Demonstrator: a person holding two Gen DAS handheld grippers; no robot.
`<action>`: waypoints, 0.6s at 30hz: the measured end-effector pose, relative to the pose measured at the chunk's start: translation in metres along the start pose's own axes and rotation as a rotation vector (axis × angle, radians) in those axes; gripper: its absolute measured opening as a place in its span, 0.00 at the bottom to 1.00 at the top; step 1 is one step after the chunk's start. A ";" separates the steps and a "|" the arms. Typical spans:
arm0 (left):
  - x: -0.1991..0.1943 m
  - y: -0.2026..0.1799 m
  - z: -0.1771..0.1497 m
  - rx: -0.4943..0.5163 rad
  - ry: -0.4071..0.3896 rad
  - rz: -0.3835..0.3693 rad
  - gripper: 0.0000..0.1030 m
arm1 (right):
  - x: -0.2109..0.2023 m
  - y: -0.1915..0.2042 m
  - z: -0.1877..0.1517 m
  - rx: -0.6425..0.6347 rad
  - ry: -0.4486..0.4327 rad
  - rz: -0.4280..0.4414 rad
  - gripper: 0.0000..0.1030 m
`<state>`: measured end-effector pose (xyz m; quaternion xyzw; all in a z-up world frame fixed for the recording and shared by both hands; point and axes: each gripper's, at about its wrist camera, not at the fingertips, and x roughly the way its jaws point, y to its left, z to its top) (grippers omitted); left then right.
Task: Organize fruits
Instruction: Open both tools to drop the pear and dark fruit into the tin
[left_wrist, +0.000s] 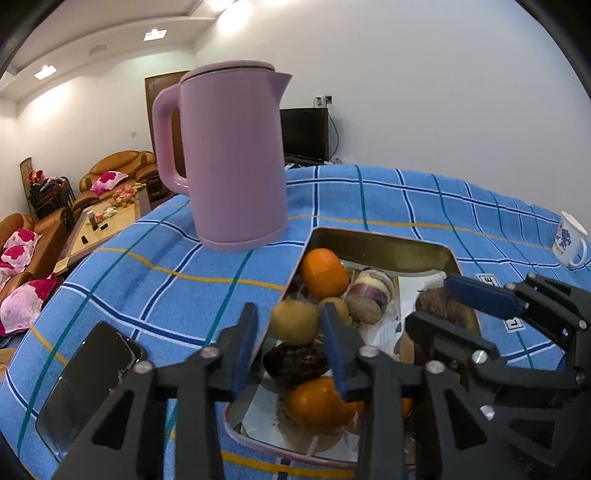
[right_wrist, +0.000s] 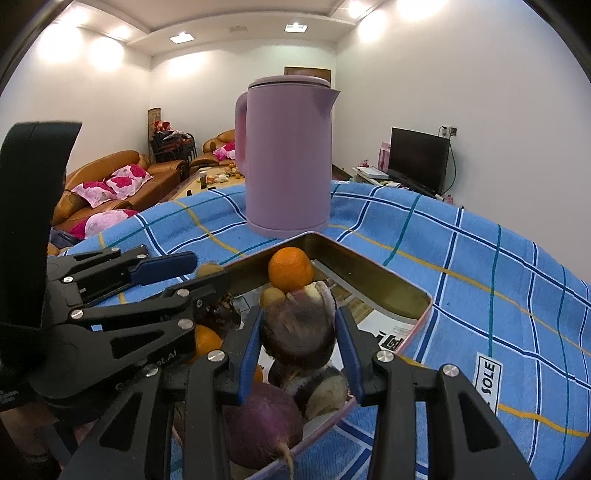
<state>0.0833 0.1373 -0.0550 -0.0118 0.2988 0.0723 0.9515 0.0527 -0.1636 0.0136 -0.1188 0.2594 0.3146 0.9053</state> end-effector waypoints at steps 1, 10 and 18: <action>-0.001 0.001 0.000 -0.007 -0.003 0.005 0.48 | -0.001 -0.001 0.000 0.002 -0.004 -0.001 0.43; -0.017 0.002 -0.003 -0.023 -0.078 0.025 0.69 | -0.019 -0.007 -0.006 0.018 -0.064 -0.043 0.58; -0.028 -0.001 -0.001 -0.045 -0.125 0.018 0.71 | -0.034 -0.013 -0.009 -0.007 -0.118 -0.149 0.58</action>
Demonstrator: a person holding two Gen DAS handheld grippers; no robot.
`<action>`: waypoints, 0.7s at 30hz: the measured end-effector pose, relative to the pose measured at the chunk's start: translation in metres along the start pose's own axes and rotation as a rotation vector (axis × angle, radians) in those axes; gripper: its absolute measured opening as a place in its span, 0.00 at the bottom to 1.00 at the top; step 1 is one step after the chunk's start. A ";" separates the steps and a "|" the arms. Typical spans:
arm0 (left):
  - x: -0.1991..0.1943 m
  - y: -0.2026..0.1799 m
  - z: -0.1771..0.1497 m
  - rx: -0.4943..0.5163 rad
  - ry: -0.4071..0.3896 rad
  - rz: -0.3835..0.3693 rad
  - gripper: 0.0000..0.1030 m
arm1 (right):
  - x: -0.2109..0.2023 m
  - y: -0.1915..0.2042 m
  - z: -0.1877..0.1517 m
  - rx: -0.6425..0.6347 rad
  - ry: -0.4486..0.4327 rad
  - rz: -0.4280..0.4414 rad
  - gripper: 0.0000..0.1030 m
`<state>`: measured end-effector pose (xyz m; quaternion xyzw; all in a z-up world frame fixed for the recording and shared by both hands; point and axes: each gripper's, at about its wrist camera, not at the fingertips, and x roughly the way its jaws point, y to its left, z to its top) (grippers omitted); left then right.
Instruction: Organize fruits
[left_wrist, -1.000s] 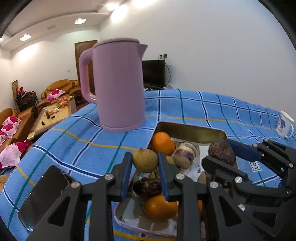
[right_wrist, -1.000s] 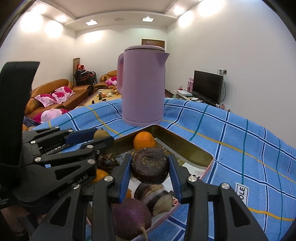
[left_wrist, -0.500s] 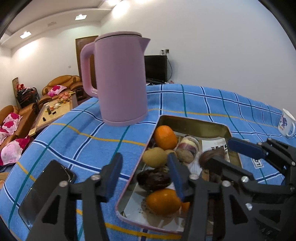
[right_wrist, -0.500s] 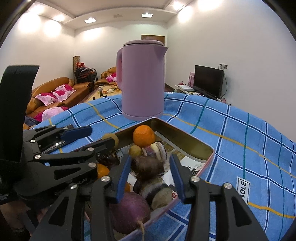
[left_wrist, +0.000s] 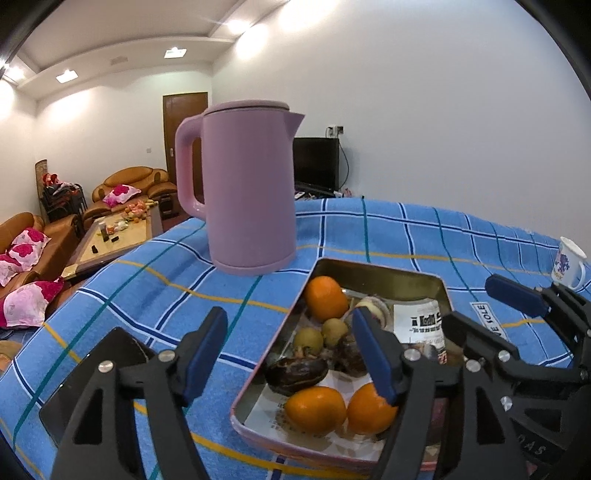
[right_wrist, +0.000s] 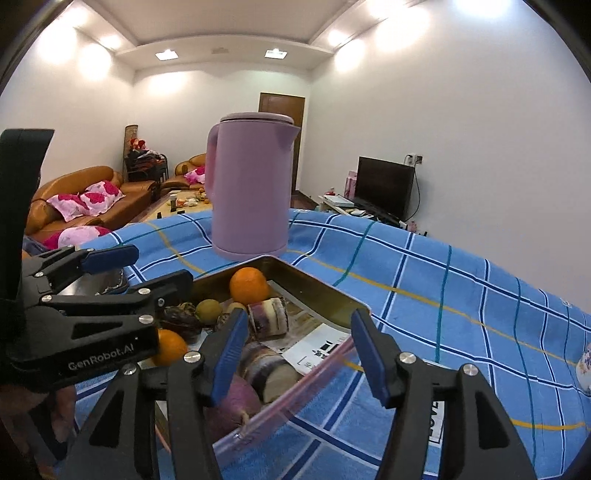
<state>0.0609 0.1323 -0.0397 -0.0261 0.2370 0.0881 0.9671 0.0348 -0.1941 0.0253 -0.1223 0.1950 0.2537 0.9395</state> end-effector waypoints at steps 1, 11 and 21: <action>-0.001 -0.001 0.000 0.000 -0.004 0.000 0.71 | -0.001 -0.002 0.000 0.006 -0.005 -0.007 0.58; -0.008 -0.009 -0.002 0.019 -0.043 0.015 0.76 | -0.012 -0.016 -0.003 0.059 -0.042 -0.030 0.59; -0.010 -0.012 -0.003 0.026 -0.053 0.035 0.93 | -0.019 -0.022 -0.006 0.092 -0.062 -0.036 0.66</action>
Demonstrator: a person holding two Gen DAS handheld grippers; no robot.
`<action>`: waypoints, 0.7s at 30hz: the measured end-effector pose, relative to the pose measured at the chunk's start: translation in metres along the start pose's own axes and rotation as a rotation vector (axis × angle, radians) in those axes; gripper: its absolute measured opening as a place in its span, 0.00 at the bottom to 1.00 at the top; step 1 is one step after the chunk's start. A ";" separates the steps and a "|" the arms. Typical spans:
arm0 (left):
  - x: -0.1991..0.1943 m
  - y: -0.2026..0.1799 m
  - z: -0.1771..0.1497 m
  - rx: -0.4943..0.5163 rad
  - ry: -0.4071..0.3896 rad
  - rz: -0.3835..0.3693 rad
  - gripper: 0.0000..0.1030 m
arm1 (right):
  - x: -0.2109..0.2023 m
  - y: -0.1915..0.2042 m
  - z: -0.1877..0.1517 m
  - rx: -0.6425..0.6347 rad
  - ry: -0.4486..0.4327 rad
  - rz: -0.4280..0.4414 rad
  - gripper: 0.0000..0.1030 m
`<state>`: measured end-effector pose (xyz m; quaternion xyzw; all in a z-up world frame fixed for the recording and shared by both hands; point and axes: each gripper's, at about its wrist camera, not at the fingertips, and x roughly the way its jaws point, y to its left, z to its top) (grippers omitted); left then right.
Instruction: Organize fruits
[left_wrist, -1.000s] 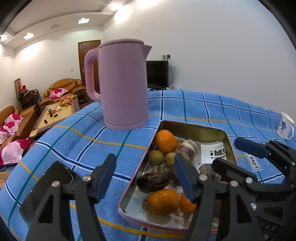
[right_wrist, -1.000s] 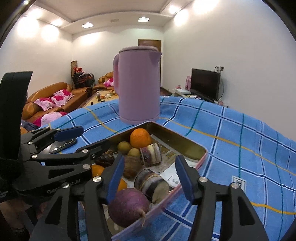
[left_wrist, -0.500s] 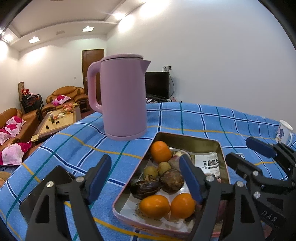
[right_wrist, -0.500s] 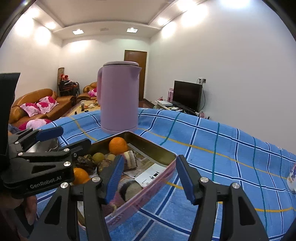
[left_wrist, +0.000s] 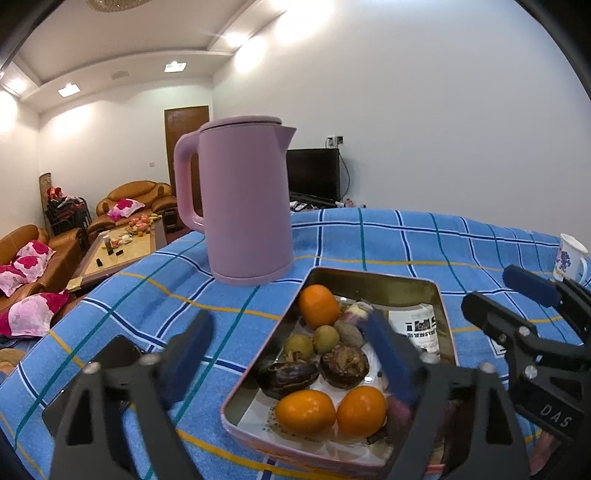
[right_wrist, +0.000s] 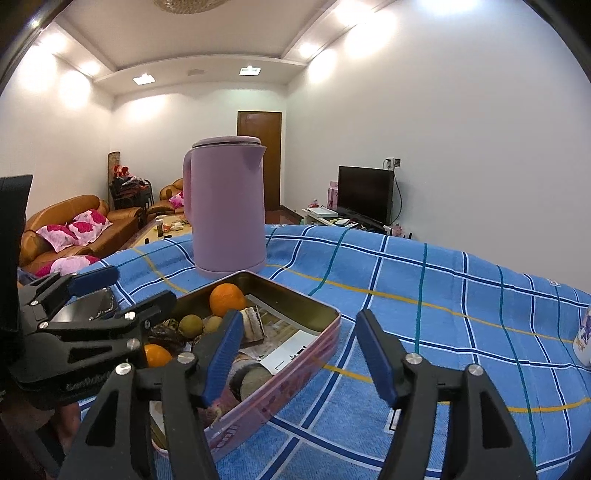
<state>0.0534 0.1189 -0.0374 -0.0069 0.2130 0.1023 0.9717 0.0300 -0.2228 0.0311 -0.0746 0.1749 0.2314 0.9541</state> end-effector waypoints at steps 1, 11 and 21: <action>-0.003 0.000 0.000 0.001 -0.013 0.006 0.94 | -0.001 -0.001 0.000 0.002 -0.003 -0.001 0.66; -0.005 -0.006 0.000 0.029 -0.024 0.017 0.94 | -0.002 -0.004 0.000 0.023 -0.002 -0.004 0.67; -0.004 -0.002 0.000 0.009 -0.014 0.026 0.99 | -0.002 -0.009 0.000 0.043 -0.003 -0.025 0.82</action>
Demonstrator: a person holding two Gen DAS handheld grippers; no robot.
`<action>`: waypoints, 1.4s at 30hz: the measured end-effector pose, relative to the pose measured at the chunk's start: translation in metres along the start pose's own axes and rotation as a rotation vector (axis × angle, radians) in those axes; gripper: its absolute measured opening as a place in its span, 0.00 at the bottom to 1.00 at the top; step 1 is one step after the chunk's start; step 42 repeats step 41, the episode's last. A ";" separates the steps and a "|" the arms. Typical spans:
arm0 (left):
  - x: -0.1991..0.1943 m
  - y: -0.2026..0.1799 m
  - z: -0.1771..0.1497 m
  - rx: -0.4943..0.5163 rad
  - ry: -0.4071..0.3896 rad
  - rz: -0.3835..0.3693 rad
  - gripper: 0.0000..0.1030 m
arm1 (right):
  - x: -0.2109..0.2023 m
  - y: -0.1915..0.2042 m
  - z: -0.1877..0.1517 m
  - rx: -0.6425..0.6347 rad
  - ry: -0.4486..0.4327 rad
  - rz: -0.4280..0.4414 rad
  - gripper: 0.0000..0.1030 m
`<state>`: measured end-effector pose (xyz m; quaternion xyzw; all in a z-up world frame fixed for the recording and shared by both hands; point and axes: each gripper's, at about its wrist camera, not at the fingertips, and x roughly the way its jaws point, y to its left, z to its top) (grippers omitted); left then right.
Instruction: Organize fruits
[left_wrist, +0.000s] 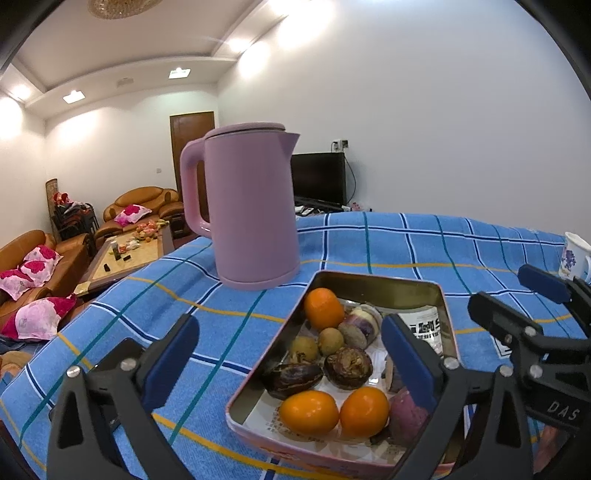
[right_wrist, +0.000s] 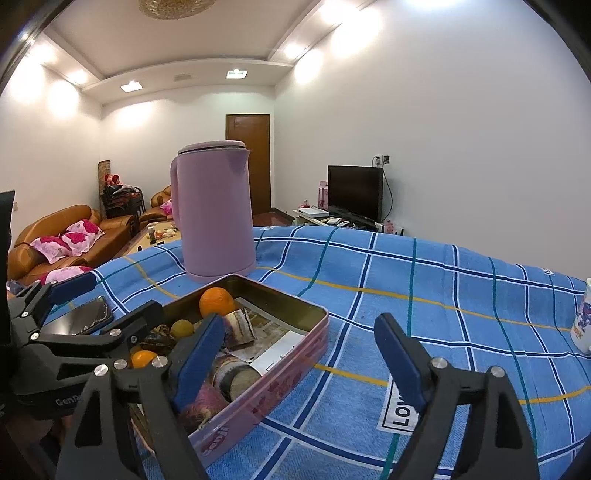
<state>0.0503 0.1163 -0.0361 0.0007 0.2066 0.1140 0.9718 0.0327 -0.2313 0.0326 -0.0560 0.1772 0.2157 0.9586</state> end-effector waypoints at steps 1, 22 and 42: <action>0.000 0.000 0.000 0.001 0.001 0.004 0.99 | 0.000 0.000 0.000 -0.002 0.000 0.000 0.82; 0.001 0.003 0.000 -0.006 0.007 0.013 1.00 | 0.002 -0.014 -0.002 0.070 0.023 -0.036 0.83; 0.002 -0.004 0.000 0.019 0.011 0.016 1.00 | 0.000 -0.012 -0.003 0.061 0.014 -0.035 0.83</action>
